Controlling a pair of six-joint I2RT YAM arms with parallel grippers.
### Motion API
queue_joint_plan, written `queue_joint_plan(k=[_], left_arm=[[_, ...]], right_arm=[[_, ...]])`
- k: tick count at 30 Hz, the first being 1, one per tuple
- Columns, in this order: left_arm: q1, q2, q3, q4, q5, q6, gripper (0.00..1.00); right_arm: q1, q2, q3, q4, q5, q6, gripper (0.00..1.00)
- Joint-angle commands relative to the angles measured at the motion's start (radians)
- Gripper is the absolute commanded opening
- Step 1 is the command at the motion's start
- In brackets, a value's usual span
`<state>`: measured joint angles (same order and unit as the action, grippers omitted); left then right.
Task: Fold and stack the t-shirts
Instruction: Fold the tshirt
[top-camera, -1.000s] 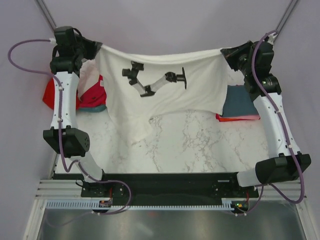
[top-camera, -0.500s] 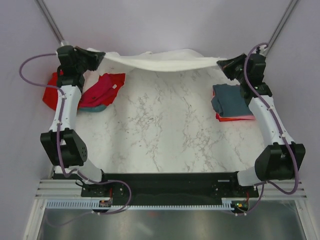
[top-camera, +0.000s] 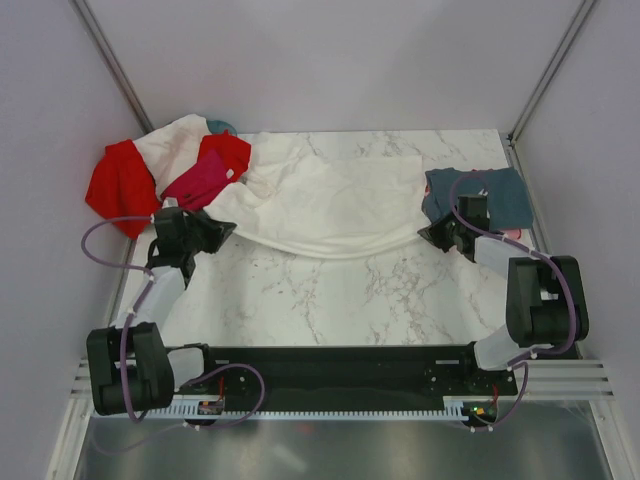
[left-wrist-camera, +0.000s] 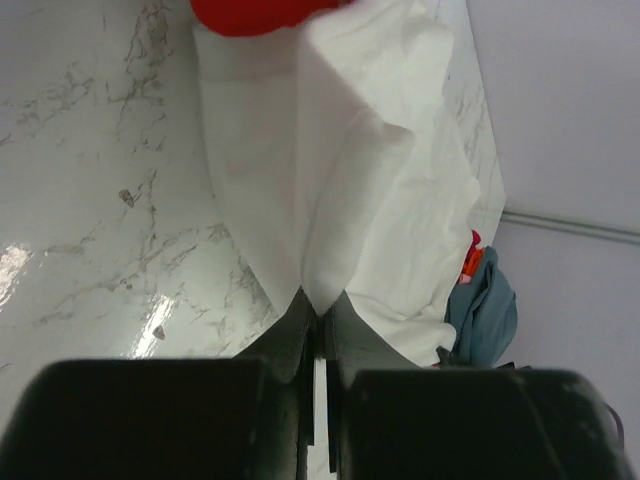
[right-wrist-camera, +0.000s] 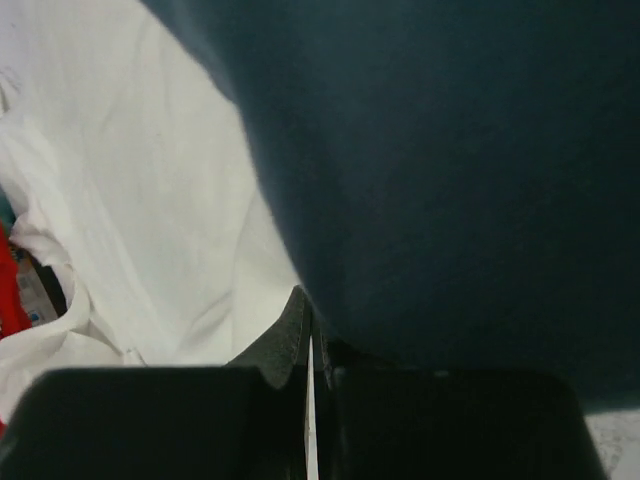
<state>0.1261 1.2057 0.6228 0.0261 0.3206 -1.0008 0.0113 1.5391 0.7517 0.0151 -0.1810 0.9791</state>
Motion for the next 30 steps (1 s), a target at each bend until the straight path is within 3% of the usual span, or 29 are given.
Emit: queue_joint_plan(k=[1, 18, 23, 30], left_arm=[[-0.009, -0.092, -0.070, 0.101, 0.018, 0.099, 0.02], [-0.013, -0.423, -0.408, -0.022, -0.101, 0.039, 0.02], [-0.016, -0.388, -0.413, 0.003, -0.107, 0.047, 0.02], [-0.039, -0.345, -0.371, 0.024, -0.133, 0.048, 0.02]], right_arm=[[-0.008, 0.009, -0.049, 0.083, 0.063, -0.030, 0.00], [-0.037, -0.226, -0.328, -0.066, 0.285, -0.040, 0.00], [-0.019, -0.125, -0.221, 0.016, 0.134, -0.167, 0.00], [0.240, 0.005, 0.036, -0.133, 0.372, -0.221, 0.00]])
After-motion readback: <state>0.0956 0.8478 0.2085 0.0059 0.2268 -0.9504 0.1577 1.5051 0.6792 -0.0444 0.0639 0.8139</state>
